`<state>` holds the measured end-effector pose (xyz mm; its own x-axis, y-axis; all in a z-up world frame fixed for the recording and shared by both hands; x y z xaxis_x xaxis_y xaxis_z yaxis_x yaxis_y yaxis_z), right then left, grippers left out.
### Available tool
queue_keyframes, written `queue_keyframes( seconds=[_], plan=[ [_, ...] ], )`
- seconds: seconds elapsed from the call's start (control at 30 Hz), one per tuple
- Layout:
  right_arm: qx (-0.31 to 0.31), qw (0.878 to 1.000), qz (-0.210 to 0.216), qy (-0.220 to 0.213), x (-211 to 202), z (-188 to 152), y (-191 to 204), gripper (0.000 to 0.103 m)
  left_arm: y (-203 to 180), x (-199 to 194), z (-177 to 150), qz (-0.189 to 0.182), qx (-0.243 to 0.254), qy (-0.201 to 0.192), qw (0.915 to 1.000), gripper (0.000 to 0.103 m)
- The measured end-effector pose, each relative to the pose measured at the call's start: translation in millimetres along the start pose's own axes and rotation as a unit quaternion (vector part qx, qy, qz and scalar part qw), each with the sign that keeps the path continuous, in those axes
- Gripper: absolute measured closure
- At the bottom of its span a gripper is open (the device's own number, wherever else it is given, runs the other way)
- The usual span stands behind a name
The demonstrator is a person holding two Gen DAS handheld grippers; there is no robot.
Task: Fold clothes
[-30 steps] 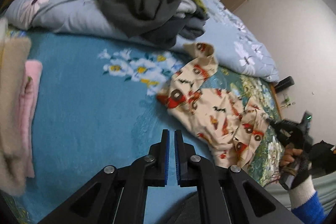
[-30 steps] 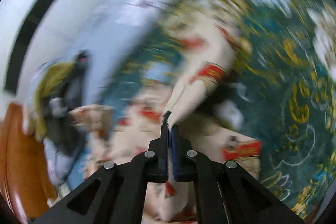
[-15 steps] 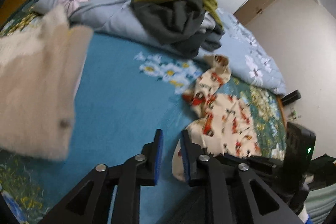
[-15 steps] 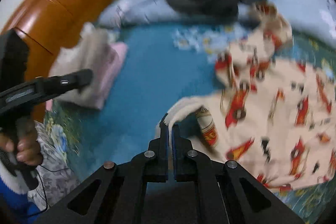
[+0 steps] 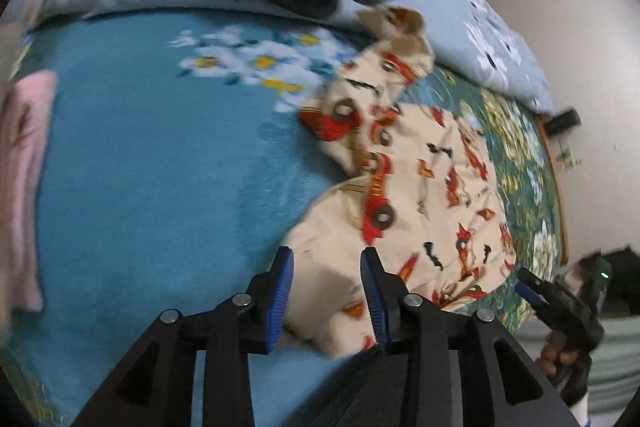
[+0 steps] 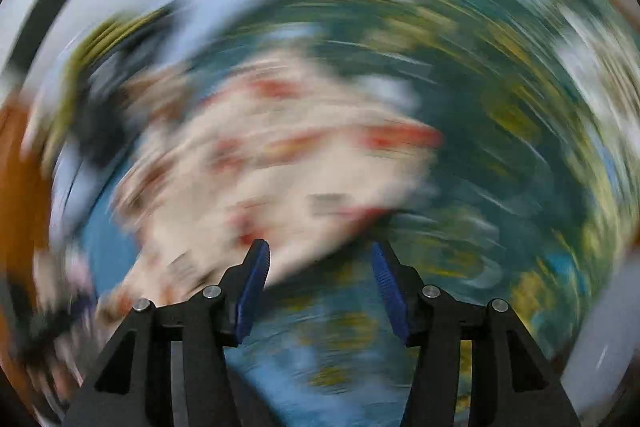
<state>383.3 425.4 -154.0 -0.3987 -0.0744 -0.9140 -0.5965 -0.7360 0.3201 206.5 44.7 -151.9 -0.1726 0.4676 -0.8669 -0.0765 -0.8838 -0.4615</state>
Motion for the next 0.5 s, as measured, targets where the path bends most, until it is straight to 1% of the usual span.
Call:
queue_keyframes(
  seconds=[0.07,0.13,0.23,0.27,0.3,0.33,0.37,0.4,0.43,0.5],
  plan=[
    [0.068,0.998,0.016,0.002,8,5,-30,0.048,-14,9,0,0.008,0.026,0.010,0.9996,0.060],
    [0.131,0.991,0.038,0.004,17,11,-52,0.048,-19,16,-2,0.023,0.041,0.018,0.9987,0.060],
    [0.170,0.982,0.083,-0.003,26,20,-46,0.048,-21,25,-7,0.056,0.063,0.029,0.9960,0.060],
    [0.174,0.981,0.089,-0.003,29,22,-41,0.048,-20,27,-8,0.062,0.068,0.031,0.9953,0.060],
    [0.178,0.979,0.098,-0.003,31,26,-37,0.048,-18,30,-9,0.077,0.072,0.036,0.9938,0.060],
    [0.183,0.977,0.107,-0.004,33,30,-33,0.048,-15,33,-10,0.091,0.076,0.041,0.9921,0.063],
    [0.194,0.975,0.111,-0.009,31,32,-31,0.048,-11,36,-11,0.104,0.076,0.045,0.9906,0.078],
    [0.203,0.972,0.117,-0.014,30,33,-30,0.048,-8,34,-12,0.106,0.071,0.041,0.9909,0.087],
    [0.212,0.969,0.123,-0.019,29,33,-29,0.048,-5,33,-12,0.107,0.067,0.037,0.9913,0.092],
    [0.208,0.970,0.122,-0.012,24,26,-24,0.048,1,29,-13,0.110,0.058,0.028,0.9918,0.094]
  ],
)
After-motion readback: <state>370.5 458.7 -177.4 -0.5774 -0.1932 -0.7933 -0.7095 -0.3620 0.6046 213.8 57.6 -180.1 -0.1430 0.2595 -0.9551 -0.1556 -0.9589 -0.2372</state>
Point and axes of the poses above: each gripper's, at about its wrist camera, not at the fingertips, and x roughly the way its jaws point, y to its left, z to its top, the point moved 5 cm from there along x, roughly the way its jaws point, and after that the axes turned 5 degrees about -x, right-handed, at the moved point
